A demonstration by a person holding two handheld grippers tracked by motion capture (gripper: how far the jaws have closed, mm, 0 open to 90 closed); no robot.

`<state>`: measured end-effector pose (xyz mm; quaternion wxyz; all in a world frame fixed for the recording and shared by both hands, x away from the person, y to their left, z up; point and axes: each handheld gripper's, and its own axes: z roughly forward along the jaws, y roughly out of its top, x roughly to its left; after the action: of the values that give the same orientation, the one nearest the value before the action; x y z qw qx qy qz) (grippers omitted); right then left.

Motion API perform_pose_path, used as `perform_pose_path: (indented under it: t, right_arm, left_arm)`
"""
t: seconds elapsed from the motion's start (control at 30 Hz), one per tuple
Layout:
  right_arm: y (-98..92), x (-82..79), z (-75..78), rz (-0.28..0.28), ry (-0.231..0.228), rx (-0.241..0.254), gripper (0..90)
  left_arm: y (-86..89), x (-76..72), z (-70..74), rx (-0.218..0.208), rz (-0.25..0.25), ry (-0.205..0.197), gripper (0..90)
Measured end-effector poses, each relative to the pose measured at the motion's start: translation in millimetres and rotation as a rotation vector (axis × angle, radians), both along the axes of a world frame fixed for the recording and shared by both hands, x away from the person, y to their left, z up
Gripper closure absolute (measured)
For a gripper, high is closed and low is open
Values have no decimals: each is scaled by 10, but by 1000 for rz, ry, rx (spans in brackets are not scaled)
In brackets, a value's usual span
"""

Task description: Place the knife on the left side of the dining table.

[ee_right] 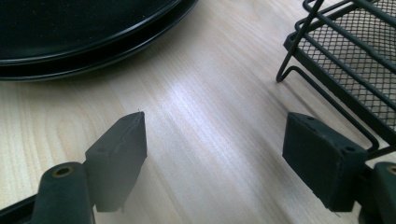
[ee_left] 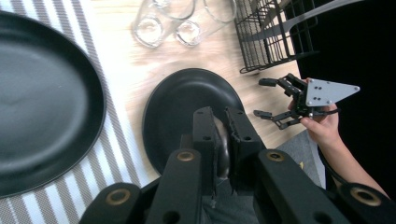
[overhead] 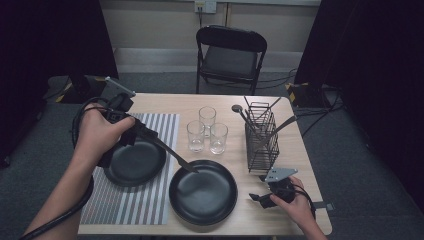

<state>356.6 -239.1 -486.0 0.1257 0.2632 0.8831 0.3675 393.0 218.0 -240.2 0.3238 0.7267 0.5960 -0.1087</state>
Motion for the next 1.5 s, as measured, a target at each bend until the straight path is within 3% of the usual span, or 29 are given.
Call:
perform_pose_path:
  t: [0.3,0.47,0.57,0.6,0.73,1.0,1.03,1.5]
  right_arm:
    - [-32,-23,11,-11,-7,-3,213]
    - [-37,-20,33,-16,-6,3,213]
    - [-26,-5,33,-17,-3,11,213]
    - [-19,-1,30,-14,-2,13,213]
    - [-12,9,29,-7,7,33,213]
    - [-25,13,52,-21,3,35,214]
    - [-26,12,52,-22,3,33,213]
    - [-39,37,61,-25,0,34,214]
  left_arm:
    - [184,-54,-1,16,13,-6,835]
    - [258,-97,-8,-9,37,5,835]
    - [331,-136,-13,18,32,-7,834]
    - [333,-150,-16,-3,48,5,834]
    - [415,-194,-33,-14,62,9,834]
    - [583,-263,-98,-4,82,12,834]
    - [612,-267,-104,14,79,5,834]
    - [755,-323,-230,21,112,40,834]
